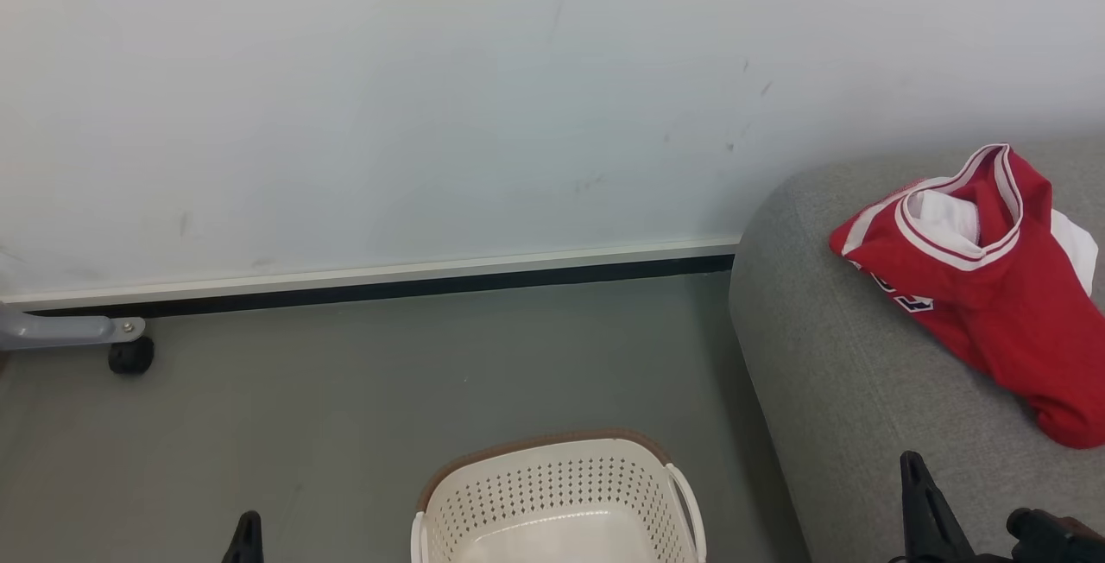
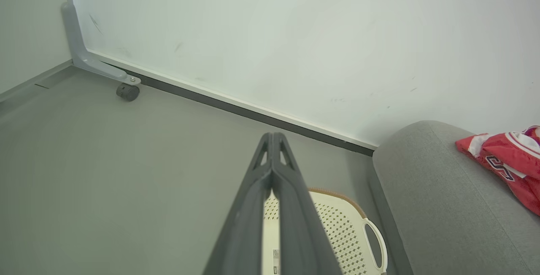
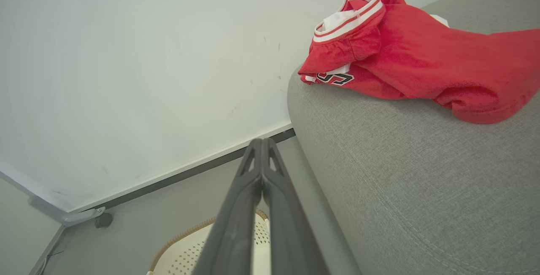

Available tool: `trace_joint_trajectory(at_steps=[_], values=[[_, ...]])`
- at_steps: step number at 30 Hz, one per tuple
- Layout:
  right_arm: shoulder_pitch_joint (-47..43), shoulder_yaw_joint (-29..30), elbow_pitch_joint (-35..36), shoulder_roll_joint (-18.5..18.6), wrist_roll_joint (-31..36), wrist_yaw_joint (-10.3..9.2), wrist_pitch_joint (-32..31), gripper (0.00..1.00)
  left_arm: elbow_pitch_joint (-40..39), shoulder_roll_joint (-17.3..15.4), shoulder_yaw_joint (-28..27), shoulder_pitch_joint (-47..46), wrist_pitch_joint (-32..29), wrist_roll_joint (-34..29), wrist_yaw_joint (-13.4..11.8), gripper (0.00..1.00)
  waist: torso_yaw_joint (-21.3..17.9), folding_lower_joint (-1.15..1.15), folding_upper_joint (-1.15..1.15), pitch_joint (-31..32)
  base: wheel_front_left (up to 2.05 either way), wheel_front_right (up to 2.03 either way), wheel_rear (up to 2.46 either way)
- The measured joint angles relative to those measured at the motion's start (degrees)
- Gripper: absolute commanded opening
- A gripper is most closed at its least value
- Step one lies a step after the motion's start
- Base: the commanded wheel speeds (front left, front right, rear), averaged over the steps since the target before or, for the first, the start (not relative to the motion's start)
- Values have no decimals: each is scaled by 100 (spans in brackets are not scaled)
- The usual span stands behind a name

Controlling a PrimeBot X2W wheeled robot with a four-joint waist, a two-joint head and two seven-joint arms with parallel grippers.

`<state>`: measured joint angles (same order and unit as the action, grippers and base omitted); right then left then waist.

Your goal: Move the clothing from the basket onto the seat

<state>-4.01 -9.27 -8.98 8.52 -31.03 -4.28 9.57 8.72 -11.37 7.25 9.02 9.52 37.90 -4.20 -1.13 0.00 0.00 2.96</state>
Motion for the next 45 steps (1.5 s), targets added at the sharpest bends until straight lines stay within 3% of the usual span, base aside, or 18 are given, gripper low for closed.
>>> trace_joint_trajectory(at_steps=[45], values=[[474, 917, -427, -322, -3245, 589, -886, 0, 427, 457, -677, -693, -880, 2874, 580, 0, 60, 0, 0, -164, 0, 0, 0]])
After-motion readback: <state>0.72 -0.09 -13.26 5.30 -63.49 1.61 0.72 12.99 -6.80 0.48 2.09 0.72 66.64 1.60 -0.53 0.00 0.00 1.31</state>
